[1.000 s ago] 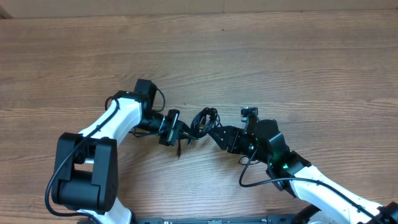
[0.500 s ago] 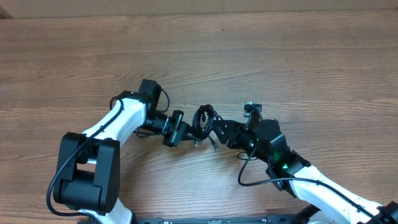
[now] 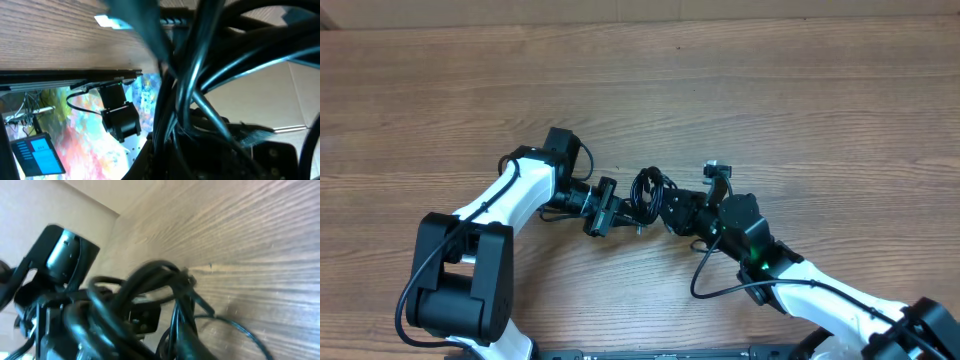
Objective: Untangle cables
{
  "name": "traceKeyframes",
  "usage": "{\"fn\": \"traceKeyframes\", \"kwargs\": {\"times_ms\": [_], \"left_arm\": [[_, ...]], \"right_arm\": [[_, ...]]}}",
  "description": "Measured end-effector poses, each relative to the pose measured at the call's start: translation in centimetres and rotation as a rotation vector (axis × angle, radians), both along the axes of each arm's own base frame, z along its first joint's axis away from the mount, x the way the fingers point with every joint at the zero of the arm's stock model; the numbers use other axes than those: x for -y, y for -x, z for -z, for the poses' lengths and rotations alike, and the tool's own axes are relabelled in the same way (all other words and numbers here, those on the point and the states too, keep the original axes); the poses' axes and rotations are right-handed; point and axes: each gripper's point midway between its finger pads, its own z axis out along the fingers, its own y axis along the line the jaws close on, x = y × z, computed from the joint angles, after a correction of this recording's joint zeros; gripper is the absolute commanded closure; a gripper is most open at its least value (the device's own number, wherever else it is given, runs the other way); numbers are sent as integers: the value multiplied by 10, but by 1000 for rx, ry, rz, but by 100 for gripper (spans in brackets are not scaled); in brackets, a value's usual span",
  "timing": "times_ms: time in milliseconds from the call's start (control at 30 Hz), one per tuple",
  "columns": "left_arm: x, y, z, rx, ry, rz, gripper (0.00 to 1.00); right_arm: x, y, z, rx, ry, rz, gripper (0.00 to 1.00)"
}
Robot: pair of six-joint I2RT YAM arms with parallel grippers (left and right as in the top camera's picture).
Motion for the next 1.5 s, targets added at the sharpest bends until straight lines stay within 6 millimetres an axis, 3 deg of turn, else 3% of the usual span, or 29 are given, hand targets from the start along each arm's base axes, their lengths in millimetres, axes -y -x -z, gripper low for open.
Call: {"fn": "traceKeyframes", "kwargs": {"times_ms": [33,167,333,500,600,900,1033,1200,1267,1367,1467,1500], "left_arm": [[0,0,0,3,1,1,96],[0,0,-1,18,7,7,96],[-5,-2,9,45,-51,13,96],[-26,-15,28,82,-171,-23,96],[-43,-37,34,150,-205,-82,96],[-85,-92,33,330,-221,-235,96],[-94,-105,32,384,-230,-263,96],[-98,-107,33,449,-238,-233,96],[-97,-105,34,481,-237,-204,96],[-96,-101,35,504,-239,-171,96],[-94,-97,37,503,-240,-148,96],[-94,-96,37,500,-242,-146,96]], "right_arm": [[1,-3,-1,10,3,14,96],[12,-11,4,17,35,89,96],[26,-12,24,-17,137,142,96],[42,5,63,-139,283,138,96],[52,18,79,-205,350,128,96],[67,38,65,-231,416,100,96],[76,42,62,-226,465,90,96],[78,42,60,-202,493,75,96],[78,42,60,-195,500,70,86],[76,40,58,-177,497,60,46],[66,38,49,-144,456,33,26],[61,38,46,-134,433,11,25]]}}
